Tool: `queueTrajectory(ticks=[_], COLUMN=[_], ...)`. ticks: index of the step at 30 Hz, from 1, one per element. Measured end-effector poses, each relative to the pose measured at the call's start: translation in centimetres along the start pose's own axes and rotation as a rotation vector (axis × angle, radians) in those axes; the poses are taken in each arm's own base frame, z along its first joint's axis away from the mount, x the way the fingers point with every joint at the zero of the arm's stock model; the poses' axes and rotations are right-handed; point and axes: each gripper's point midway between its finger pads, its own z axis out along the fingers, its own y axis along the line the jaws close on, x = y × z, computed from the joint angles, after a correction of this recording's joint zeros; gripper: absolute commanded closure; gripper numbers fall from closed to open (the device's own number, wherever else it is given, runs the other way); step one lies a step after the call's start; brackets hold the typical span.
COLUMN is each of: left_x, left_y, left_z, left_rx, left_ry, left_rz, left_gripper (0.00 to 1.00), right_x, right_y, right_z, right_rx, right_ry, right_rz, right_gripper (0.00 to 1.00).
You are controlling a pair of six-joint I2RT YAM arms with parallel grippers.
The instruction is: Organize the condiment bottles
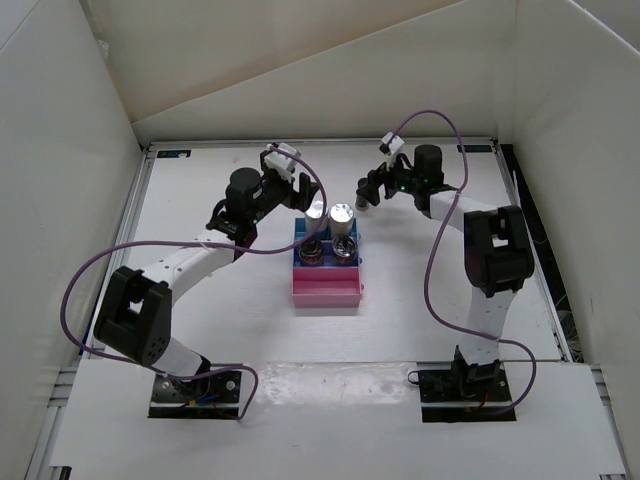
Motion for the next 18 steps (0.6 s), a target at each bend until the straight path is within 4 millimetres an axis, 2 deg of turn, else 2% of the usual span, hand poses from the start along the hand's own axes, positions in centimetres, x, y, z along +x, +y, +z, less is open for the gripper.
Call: queueTrajectory(ticks=[6,10,13,14,16,17,18], left_x=[0.6,0.6,0.7,0.7,0.6,0.6,0.5], left_y=[0.0,0.2,0.4,0.5,0.7,0.7,0.7], left_z=[0.2,0.2,0.2,0.3,0.3,0.3,0.3], left_rx=[0.001,-0.003,-0.007,-0.008,-0.012,-0.013,-0.014], left_ry=[0.013,0.013,0.012,0.01,0.006,0.005,0.003], left_rz=[-0.005,-0.005,-0.006,-0.005,-0.005,-0.005,-0.005], left_gripper=[0.15,0.15,0.15,0.15,0.15,0.15,0.15], right_x=[0.8,1.2,1.3,1.4,1.5,1.5,1.4], right_y=[0.0,0.0,0.0,0.1,0.4,0.4,0.5], right_z=[1.0,1.8,2.4,2.5,2.8,2.8,2.9], right_rx=[-0.019,-0.03,-0.037,-0.039,-0.044,-0.042,-0.043], right_ry=[0.009,0.014,0.013,0.016,0.016,0.017,0.016], right_rz=[0.012,0.016,0.004,0.003,0.005,0.003,0.002], right_gripper=[0.13,0.19,0.4,0.63,0.82,0.99,1.0])
